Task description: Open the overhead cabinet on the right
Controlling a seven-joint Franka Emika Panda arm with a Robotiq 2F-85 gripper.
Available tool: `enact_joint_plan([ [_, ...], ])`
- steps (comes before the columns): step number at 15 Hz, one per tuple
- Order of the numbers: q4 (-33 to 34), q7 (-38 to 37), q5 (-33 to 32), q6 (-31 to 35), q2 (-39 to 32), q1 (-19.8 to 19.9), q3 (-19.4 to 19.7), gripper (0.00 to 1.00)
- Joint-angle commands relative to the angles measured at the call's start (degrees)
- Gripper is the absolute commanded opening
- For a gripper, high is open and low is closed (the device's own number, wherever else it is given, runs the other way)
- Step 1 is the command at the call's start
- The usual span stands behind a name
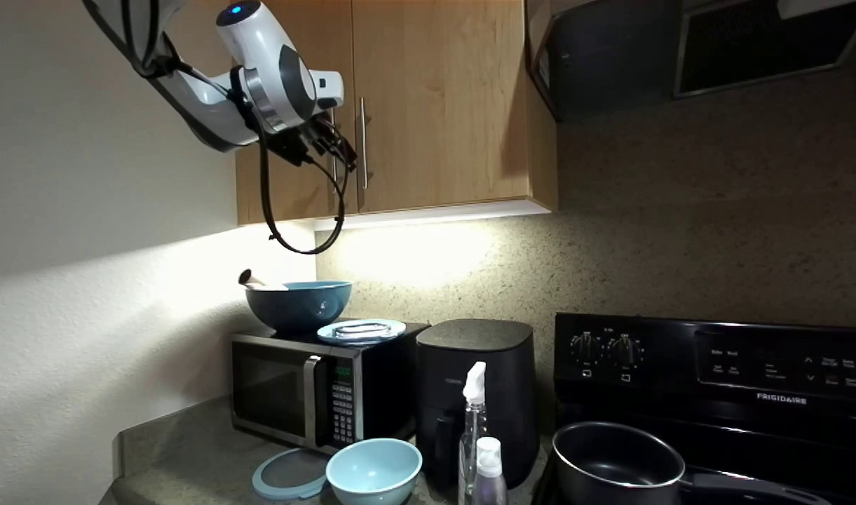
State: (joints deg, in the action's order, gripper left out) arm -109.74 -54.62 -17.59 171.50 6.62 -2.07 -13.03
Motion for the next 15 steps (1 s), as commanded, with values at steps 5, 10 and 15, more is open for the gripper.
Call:
enact_joint_plan([
  [5,0.39,-17.22,-15.46,-1.90,2.13,5.92,-3.20,1.00],
  [10,1.95,-28.54,-26.82,-2.59,2.80,10.55,-4.48,1.00],
  [15,2.16,-29.78,-27.72,-2.80,2.59,10.73,-4.64,1.00],
])
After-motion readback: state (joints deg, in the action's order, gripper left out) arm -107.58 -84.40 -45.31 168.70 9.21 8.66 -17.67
